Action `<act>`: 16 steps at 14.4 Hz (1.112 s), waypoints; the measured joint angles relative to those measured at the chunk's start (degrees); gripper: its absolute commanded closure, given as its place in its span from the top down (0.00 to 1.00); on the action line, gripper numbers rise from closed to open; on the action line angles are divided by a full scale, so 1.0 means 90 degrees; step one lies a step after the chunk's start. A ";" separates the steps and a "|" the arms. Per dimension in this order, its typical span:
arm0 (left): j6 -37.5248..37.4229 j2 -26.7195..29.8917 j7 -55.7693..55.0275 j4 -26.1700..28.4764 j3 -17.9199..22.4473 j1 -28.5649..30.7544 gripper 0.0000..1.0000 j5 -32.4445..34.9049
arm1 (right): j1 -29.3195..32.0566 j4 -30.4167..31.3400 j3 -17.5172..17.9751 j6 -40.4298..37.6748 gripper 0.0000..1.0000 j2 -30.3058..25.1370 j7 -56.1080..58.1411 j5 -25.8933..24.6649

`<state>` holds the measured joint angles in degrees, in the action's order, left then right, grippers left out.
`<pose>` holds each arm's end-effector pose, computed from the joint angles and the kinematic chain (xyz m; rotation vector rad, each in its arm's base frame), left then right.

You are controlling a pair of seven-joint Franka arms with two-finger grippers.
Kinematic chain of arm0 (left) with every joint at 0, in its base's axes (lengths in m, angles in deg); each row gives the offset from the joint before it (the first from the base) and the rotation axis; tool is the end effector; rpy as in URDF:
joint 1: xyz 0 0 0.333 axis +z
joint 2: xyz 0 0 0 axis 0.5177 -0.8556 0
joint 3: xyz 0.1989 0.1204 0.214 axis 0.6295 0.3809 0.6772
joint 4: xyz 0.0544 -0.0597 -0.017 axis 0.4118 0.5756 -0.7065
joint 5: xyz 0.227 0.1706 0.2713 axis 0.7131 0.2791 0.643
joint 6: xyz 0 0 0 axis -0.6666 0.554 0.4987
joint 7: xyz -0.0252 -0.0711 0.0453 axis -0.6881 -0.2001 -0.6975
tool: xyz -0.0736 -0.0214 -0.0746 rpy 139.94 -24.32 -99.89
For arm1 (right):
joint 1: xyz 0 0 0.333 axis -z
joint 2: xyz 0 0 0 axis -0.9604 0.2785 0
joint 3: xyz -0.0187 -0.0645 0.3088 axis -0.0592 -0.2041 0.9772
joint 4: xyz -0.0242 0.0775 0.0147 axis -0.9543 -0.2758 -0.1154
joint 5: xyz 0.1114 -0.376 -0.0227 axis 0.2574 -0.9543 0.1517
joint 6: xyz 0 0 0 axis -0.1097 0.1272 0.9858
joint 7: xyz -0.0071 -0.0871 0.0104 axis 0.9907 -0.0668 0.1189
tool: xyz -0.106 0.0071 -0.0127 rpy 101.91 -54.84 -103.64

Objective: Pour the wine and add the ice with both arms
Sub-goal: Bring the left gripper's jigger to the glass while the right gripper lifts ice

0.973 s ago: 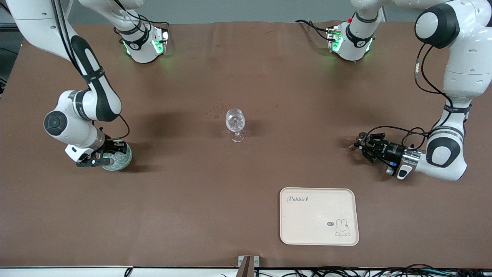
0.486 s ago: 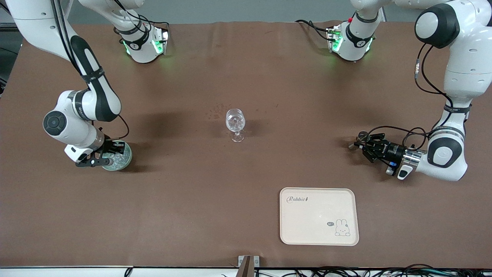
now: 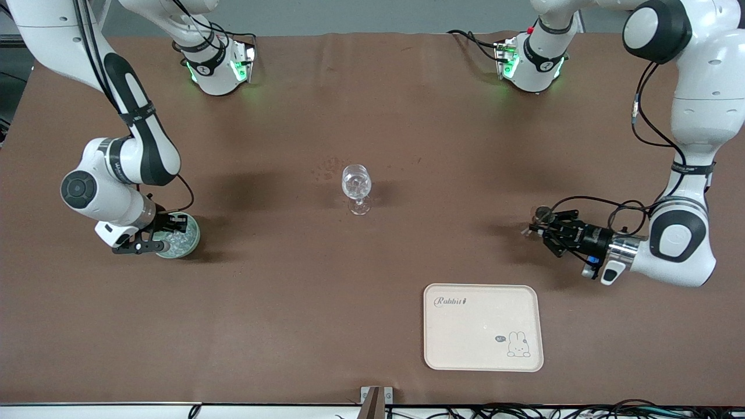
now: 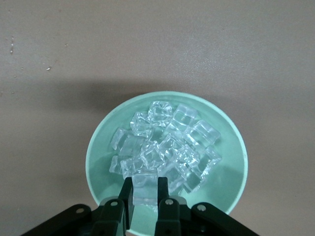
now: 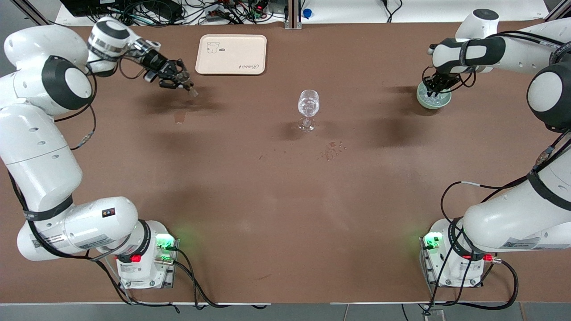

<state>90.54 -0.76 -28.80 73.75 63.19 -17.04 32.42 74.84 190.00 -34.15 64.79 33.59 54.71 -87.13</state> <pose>0.6501 -0.0126 0.2000 2.0196 1.0902 -1.2256 0.5771 -0.0226 0.2391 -3.1338 -0.1010 0.1462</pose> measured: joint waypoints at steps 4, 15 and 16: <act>0.0036 0.0236 -0.0270 0.0101 -0.0221 -0.0181 0.01 -0.0020 | 0.0046 -0.1099 -0.0020 -0.1486 0.01 -0.0100 -0.0638 0.0005; 0.0359 0.1552 -0.2551 0.0576 -0.1011 -0.1073 0.01 -0.0619 | 0.0236 -0.4101 -0.0063 -0.5107 0.01 -0.1537 -0.1381 0.0005; 0.0504 0.1671 -0.2887 0.0610 -0.1030 -0.1253 0.01 -0.0621 | 0.0264 -0.4283 -0.0063 -0.5337 0.01 -0.1614 -0.1376 0.0005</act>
<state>95.07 14.28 -54.79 79.24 53.92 -28.32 26.83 77.22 151.45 -34.72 16.76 19.06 42.33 -87.08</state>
